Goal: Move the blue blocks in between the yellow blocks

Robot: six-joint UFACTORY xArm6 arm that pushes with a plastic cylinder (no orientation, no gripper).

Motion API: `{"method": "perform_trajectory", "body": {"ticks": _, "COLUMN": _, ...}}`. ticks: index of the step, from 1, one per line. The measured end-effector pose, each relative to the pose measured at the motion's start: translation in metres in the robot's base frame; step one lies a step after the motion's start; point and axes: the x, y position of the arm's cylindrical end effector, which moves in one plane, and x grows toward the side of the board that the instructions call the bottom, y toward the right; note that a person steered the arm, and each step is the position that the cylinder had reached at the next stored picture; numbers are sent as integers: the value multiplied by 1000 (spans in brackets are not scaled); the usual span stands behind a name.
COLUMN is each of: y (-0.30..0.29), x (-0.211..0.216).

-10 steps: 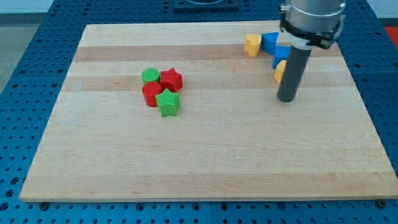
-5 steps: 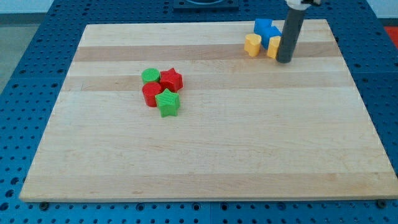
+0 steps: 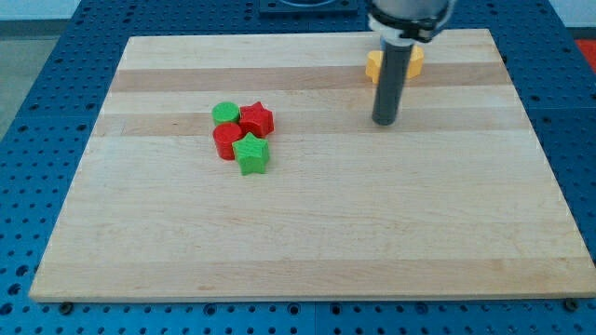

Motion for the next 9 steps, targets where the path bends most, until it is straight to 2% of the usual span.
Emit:
{"method": "perform_trajectory", "body": {"ticks": 1, "y": -39, "x": -12}}
{"method": "perform_trajectory", "body": {"ticks": 2, "y": -70, "x": -56}}
{"method": "perform_trajectory", "body": {"ticks": 3, "y": -81, "x": -126}}
{"method": "perform_trajectory", "body": {"ticks": 4, "y": -68, "x": -189}}
{"method": "perform_trajectory", "body": {"ticks": 6, "y": -55, "x": -192}}
{"method": "perform_trajectory", "body": {"ticks": 7, "y": -15, "x": -191}}
{"method": "perform_trajectory", "body": {"ticks": 8, "y": -8, "x": -191}}
{"method": "perform_trajectory", "body": {"ticks": 9, "y": 40, "x": -191}}
